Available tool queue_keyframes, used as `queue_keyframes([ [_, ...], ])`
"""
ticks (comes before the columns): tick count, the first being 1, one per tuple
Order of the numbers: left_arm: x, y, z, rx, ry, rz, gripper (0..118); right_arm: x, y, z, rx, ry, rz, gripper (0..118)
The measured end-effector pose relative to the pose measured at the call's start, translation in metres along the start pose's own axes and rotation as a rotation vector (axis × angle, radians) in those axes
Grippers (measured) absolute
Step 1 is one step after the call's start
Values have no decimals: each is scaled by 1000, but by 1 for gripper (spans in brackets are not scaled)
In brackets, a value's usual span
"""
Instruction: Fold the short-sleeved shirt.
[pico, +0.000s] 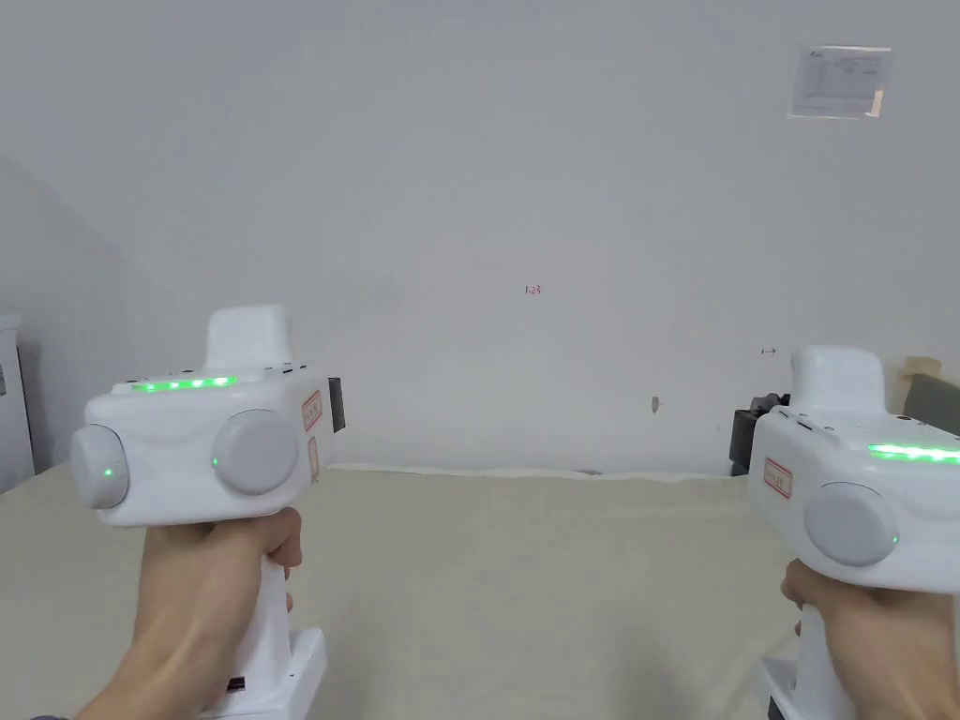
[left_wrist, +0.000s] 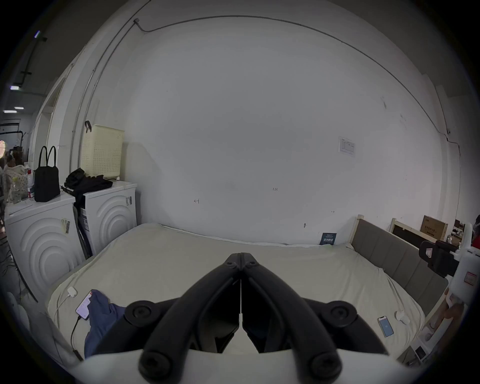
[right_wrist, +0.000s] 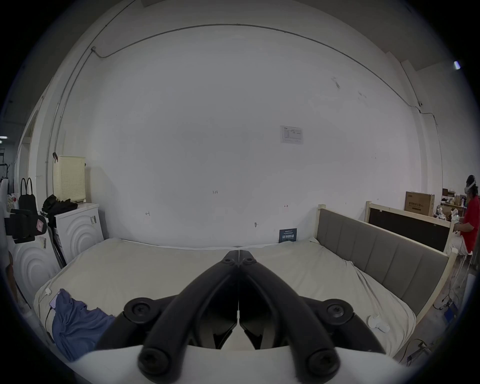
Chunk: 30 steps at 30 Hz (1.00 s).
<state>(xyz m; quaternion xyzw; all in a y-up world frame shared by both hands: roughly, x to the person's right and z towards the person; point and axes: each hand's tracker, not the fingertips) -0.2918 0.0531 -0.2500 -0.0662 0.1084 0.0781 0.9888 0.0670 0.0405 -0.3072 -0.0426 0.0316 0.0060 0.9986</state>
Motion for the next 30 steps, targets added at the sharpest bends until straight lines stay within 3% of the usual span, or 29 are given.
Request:
queue_keyframes([
  [7,-29,-11,6,-27,57,-20,0,-19,-15,-8,-35,48,3,1],
  [25,-213,-66,97,-107,462,10,0,-231,-83,-24,-141,489,47,1],
  [30,-242,-77,124,-137,541,7,0,-272,-99,-22,-168,553,53,1],
])
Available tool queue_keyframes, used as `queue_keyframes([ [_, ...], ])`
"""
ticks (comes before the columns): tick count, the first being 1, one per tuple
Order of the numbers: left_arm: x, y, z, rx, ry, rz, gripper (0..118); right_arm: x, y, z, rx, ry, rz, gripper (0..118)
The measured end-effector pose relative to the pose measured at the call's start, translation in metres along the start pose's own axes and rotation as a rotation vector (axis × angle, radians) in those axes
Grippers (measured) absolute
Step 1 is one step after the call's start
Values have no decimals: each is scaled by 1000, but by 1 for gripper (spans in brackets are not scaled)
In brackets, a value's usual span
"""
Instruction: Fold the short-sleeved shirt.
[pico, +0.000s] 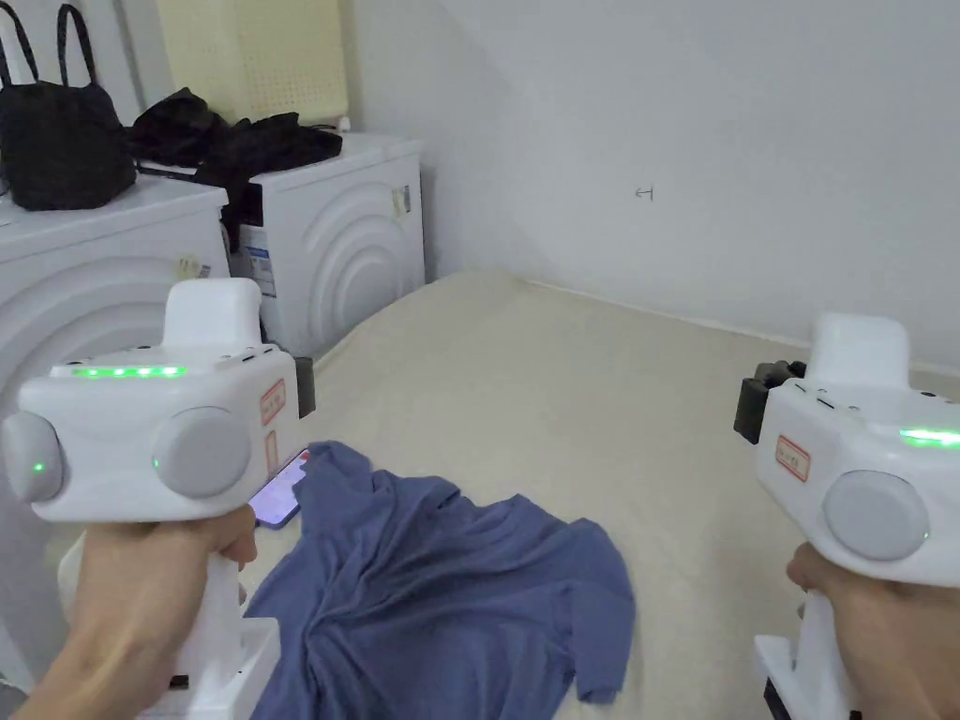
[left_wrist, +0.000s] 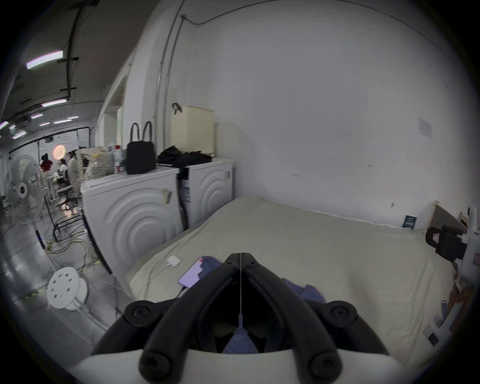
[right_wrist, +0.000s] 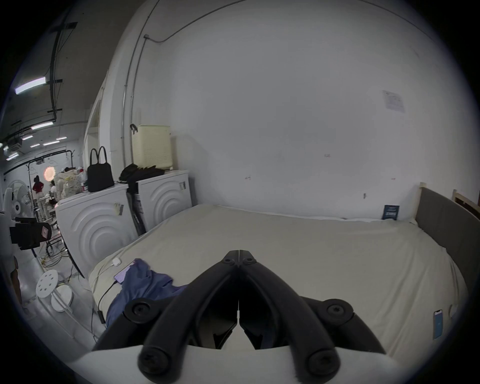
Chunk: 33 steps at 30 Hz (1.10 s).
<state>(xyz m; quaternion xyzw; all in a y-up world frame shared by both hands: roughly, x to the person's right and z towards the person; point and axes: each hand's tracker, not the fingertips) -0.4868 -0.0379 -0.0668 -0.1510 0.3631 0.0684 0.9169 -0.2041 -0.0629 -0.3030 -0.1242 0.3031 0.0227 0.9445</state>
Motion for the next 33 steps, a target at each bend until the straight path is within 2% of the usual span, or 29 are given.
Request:
queue_keyframes([
  [4,-20,-11,0,-22,4,17,0,-10,-9,-9,-18,23,-4,1],
  [10,-22,-50,-8,-106,-4,13,0,2,-33,-17,-69,10,-20,1],
  [13,-10,-85,-25,-211,-42,-13,6,9,-54,-23,-131,-13,-9,1],
  [14,-5,-98,-31,-241,-55,-19,11,12,-63,-24,-140,-13,-9,1],
  [15,1,-109,-38,-271,-68,-22,24,14,-70,-25,-153,-16,-8,1],
  [16,9,-121,-47,-315,-99,-37,53,17,-77,-28,-171,-23,-6,1],
  [17,16,-133,-58,-361,-136,-50,111,19,-83,-31,-185,-26,-7,1],
  [18,25,-143,-68,-409,-180,-56,116,20,-87,-32,-199,-25,-3,1],
  [19,36,-156,-81,-480,-235,-51,115,22,-92,-33,-210,-29,-2,1],
  [20,56,-163,-81,-433,-379,-10,118,24,-98,-34,-218,-31,0,1],
  [23,91,-199,-118,-553,-311,-155,118,32,-114,-34,-251,-30,6,1],
  [28,162,-214,-138,-627,-367,-212,118,57,-139,-23,-309,-72,-28,1],
  [29,154,-238,-166,-666,-344,-252,118,63,-145,-22,-319,-79,-50,1],
  [31,151,-251,-182,-687,-323,-253,117,74,-153,-20,-352,-92,-64,1],
  [32,147,-249,-180,-682,-340,-241,93,79,-157,-18,-371,-104,-67,1],
  [33,145,-242,-167,-670,-329,-216,45,84,-158,-14,-369,-103,-75,1],
])
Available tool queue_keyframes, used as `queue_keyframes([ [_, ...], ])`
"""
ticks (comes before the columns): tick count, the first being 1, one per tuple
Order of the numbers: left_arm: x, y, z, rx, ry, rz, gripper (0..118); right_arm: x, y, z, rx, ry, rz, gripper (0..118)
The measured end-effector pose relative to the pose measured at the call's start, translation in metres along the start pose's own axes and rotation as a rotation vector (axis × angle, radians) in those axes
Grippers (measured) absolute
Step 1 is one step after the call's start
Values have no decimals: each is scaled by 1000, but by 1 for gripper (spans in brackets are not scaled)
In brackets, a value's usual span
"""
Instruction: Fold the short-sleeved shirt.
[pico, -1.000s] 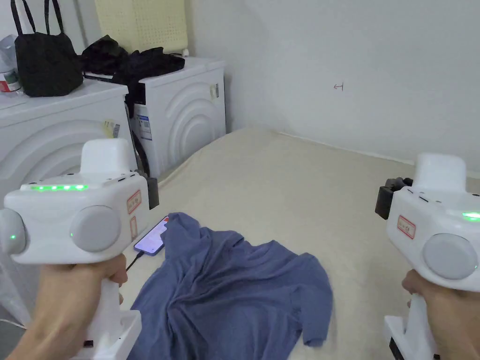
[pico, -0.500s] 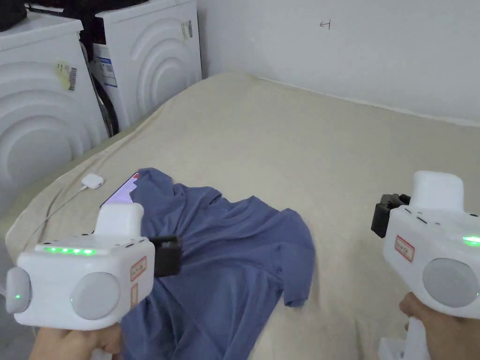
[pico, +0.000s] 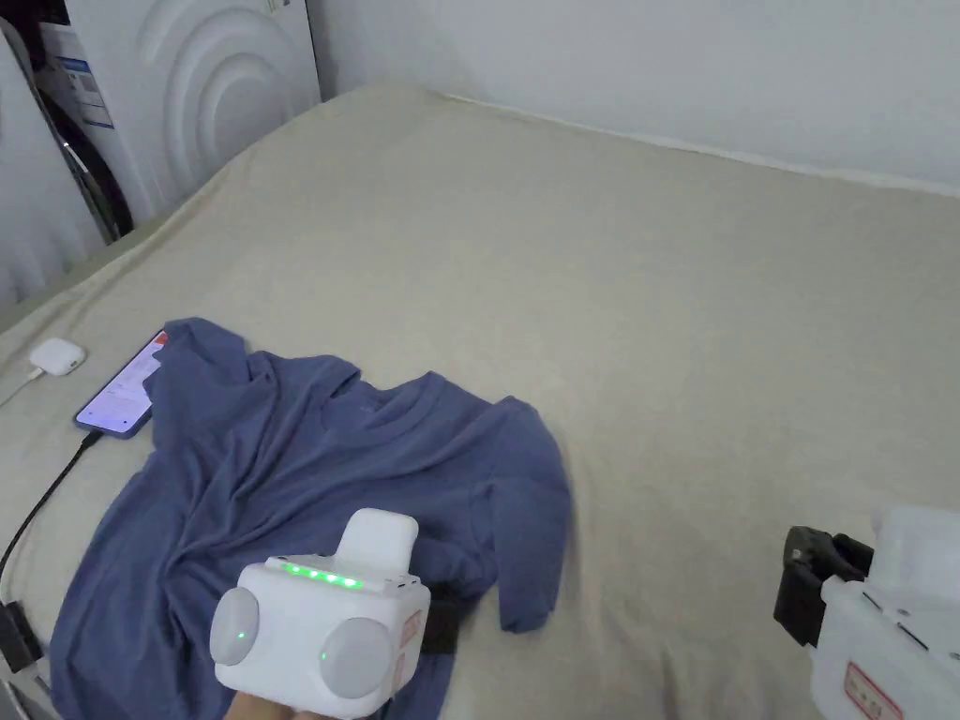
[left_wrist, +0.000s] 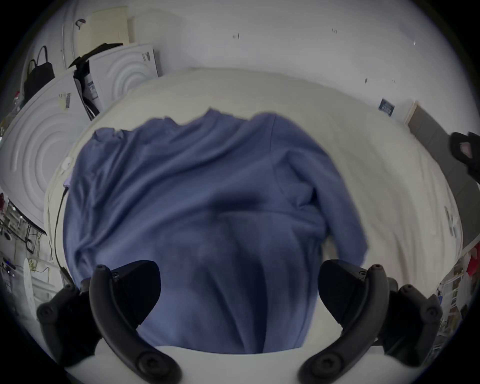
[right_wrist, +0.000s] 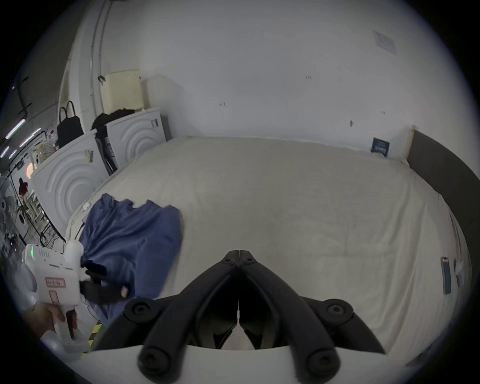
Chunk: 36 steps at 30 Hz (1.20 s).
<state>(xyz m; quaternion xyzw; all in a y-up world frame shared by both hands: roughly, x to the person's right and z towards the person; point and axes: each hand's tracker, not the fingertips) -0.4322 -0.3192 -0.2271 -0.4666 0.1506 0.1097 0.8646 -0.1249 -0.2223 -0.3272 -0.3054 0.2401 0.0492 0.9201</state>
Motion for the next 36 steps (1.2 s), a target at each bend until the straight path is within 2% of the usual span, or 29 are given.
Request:
queue_keyframes([
  [1,1,-1,9,21,72,15,4,6,-4,4,0,-5,-9,1],
  [2,-2,2,19,91,82,20,4,11,-7,9,0,-22,-26,1],
  [3,-7,5,24,-7,1,24,4,15,-9,14,-2,-24,-33,1],
  [4,-27,4,10,-17,-28,68,4,20,-11,20,-5,-27,-36,1],
  [7,-35,20,33,40,23,-5,4,38,-20,46,-2,-56,-61,1],
  [8,-6,25,62,52,7,0,4,46,-23,57,-1,-68,-70,1],
  [10,10,45,85,88,-40,15,4,64,-31,81,17,-90,-83,1],
  [16,80,123,129,214,-82,-115,4,126,-47,159,61,-177,-182,1],
  [22,225,187,134,259,-189,-242,4,170,-58,207,95,-259,-202,1],
  [26,352,211,108,236,-266,-350,4,195,-69,224,92,-324,-230,1],
  [29,448,211,78,187,-350,-424,4,217,-78,226,59,-365,-274,1],
  [32,531,197,40,114,-430,-474,4,238,-86,219,25,-363,-350,1],
  [35,589,182,-14,43,-443,-501,4,253,-93,202,-17,-394,-348,1],
  [36,596,173,-29,31,-417,-494,10,256,-96,198,-31,-401,-342,1],
])
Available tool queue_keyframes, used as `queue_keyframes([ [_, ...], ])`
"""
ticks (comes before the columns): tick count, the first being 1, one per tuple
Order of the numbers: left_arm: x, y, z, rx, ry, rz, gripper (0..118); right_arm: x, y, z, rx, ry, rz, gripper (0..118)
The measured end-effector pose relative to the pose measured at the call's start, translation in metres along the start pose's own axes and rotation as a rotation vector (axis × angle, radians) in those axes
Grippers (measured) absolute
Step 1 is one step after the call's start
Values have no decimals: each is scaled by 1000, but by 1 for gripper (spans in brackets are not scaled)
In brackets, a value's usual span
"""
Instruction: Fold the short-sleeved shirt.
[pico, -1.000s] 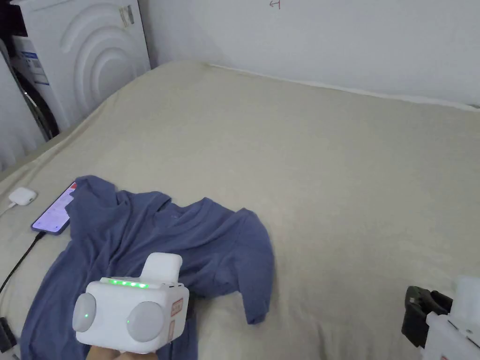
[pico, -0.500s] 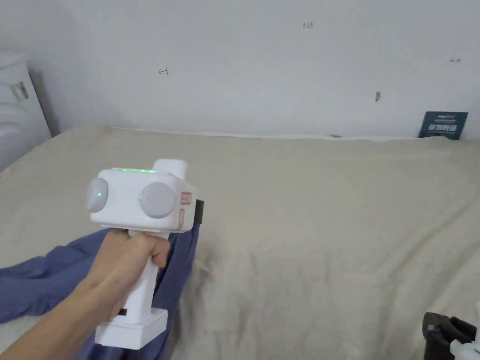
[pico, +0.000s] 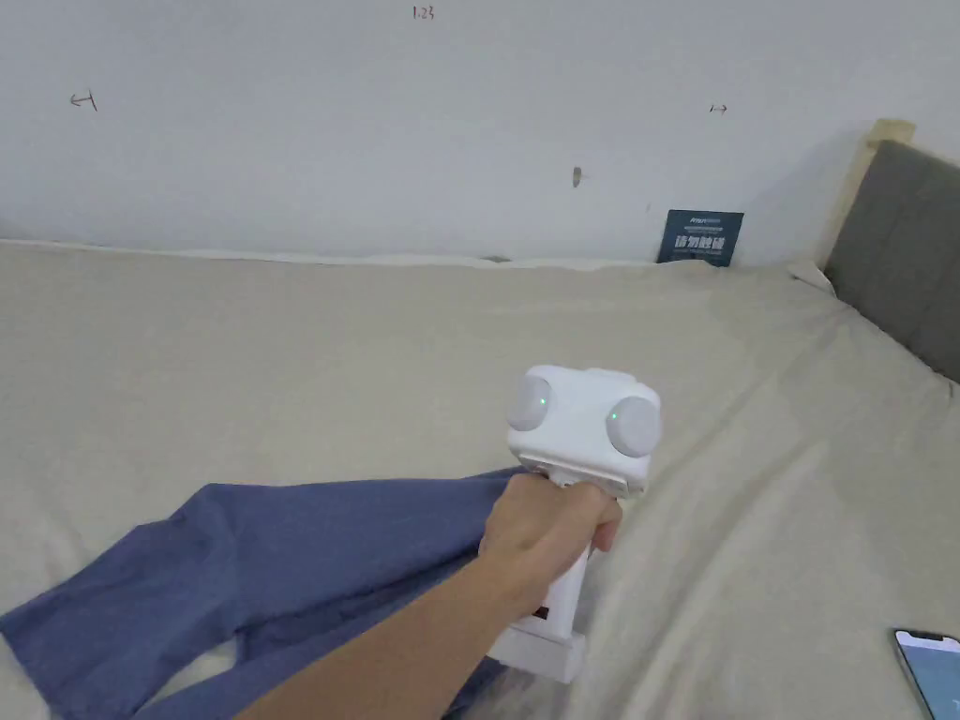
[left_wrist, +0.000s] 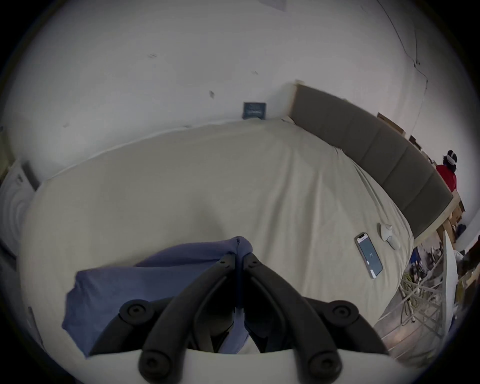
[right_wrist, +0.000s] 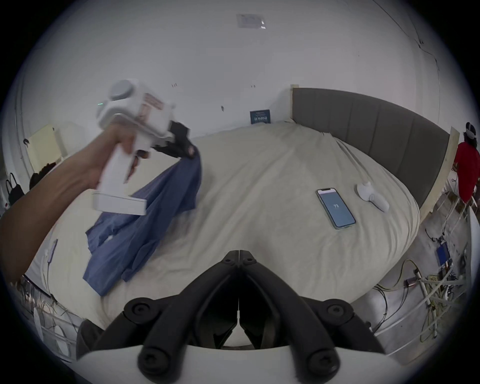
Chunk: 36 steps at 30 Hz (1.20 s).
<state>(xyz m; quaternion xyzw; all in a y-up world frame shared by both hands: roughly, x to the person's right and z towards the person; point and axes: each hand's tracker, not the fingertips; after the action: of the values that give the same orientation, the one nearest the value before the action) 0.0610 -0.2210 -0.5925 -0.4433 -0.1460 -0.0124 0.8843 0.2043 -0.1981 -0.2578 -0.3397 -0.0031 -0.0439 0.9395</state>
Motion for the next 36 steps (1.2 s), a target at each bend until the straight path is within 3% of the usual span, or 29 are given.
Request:
queue_keyframes([
  [1,4,-6,-22,-15,50,4,42,2,-3,-6,-10,-1,-5,1],
  [2,3,-15,-37,-15,72,-10,114,3,-4,-10,-24,-4,-12,1],
  [3,-1,-20,-51,-54,97,-19,112,5,-5,-13,-38,-2,-21,1],
  [4,-6,-30,-56,16,119,49,103,6,-6,-16,-44,-2,-26,1],
  [5,-11,-31,-63,-86,73,8,106,6,-8,-19,-50,4,-21,1],
  [7,-27,-39,-59,-105,62,34,109,3,-8,-24,-58,-1,-4,1],
  [11,-72,-62,49,-33,39,25,109,-12,-4,-18,-28,33,-15,1],
  [13,-99,-93,107,62,59,-20,108,-27,0,-12,-4,80,23,1],
  [16,-150,-159,186,86,188,-75,104,-54,2,-2,25,136,45,1],
  [17,-168,-186,209,93,204,-60,82,-62,1,2,25,162,42,1],
  [18,-183,-210,226,81,254,-25,35,-70,-1,5,28,183,37,1],
  [19,-203,-239,242,98,281,34,0,-79,-3,7,24,194,35,1],
  [23,-261,-331,269,-26,339,263,0,-110,-11,11,-12,245,58,1],
  [27,-274,-377,272,-62,278,437,0,-131,-20,15,-38,277,112,1],
  [28,-278,-378,273,-48,275,471,17,-135,-21,14,-52,277,124,1],
  [29,-277,-379,268,-49,296,504,87,-137,-23,12,-65,277,128,1],
  [30,-277,-376,260,-68,352,495,118,-139,-24,11,-73,277,127,1],
  [31,-276,-374,264,14,445,612,111,-139,-26,9,-81,276,126,1],
  [32,-280,-358,261,-25,318,514,111,-140,-27,8,-92,270,127,1],
  [35,-271,-341,245,-65,379,450,111,-139,-29,1,-121,258,119,1],
  [36,-273,-347,209,-70,375,415,111,-140,-29,-1,-126,252,117,1],
])
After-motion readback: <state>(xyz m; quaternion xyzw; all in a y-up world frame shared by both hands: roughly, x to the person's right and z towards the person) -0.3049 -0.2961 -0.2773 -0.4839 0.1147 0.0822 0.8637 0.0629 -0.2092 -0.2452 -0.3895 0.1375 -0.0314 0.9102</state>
